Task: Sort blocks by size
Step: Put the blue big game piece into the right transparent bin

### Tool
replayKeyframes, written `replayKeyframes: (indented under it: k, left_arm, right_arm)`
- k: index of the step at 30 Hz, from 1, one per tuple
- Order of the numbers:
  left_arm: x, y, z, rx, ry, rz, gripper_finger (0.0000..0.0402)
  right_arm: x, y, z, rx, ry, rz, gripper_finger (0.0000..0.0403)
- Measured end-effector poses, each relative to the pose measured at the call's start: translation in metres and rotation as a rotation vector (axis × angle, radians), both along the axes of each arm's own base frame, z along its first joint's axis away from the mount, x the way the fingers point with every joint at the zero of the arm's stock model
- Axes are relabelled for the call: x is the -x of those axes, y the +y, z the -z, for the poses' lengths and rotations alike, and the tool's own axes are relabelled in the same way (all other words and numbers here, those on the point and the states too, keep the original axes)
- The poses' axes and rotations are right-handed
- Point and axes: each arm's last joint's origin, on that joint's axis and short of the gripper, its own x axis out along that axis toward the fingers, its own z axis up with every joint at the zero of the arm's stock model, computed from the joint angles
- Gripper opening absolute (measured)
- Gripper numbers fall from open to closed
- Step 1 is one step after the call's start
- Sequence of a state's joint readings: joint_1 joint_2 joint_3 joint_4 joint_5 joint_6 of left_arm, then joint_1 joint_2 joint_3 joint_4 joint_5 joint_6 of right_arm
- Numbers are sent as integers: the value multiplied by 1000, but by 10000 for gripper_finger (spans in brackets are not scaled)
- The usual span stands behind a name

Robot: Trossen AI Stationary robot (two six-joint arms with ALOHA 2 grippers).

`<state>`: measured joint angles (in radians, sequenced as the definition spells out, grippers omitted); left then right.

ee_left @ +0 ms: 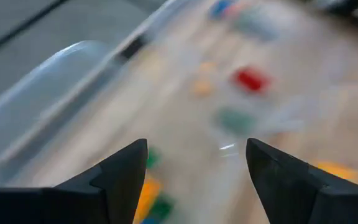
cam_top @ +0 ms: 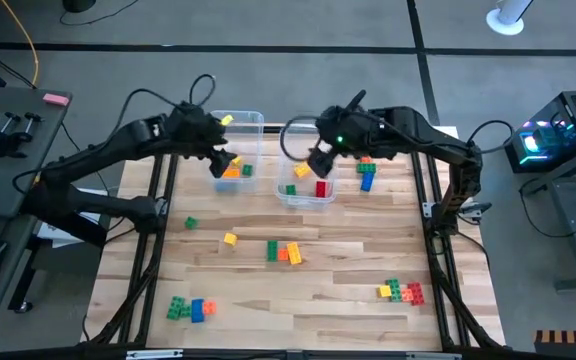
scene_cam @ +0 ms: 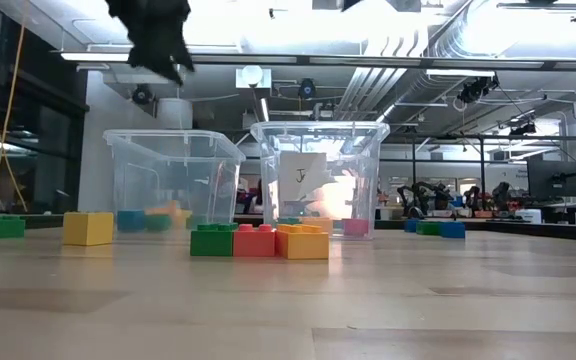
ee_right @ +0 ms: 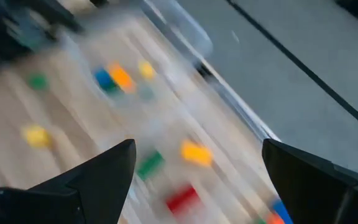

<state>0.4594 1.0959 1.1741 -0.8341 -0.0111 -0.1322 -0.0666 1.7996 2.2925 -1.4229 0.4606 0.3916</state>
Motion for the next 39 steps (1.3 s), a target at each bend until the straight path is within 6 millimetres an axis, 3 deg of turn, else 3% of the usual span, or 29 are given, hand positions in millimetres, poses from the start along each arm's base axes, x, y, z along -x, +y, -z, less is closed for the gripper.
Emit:
replayKeyframes:
  k: [2,5,8,12,15,19,24,28,39]
  left_arm:
    - [3,-8,-9,46,-107,64,261]
    - [5,-21,-16,60,-264,116,261]
    - [5,-34,-16,103,-422,137,261]
    - [5,-52,-5,200,-538,161,261]
    - [3,-63,8,254,-564,130,262]
    - [-2,-75,21,284,-593,99,262]
    - [-8,-86,20,295,-689,97,262]
    - [-9,-89,15,280,-749,72,262]
    - [-9,-89,15,270,-756,56,262]
  right_arm:
    - [11,3,7,-7,108,64,346]
    - [16,3,13,-6,98,119,346]
    - [32,-10,30,-67,140,247,346]
    - [66,-38,72,-93,193,476,346]
    - [110,-59,109,-143,220,718,346]
    - [150,-75,169,-349,111,893,346]
    - [150,-74,234,-520,-80,910,346]
    - [137,-71,266,-572,-113,935,341]
    - [110,-76,295,-507,20,969,325]
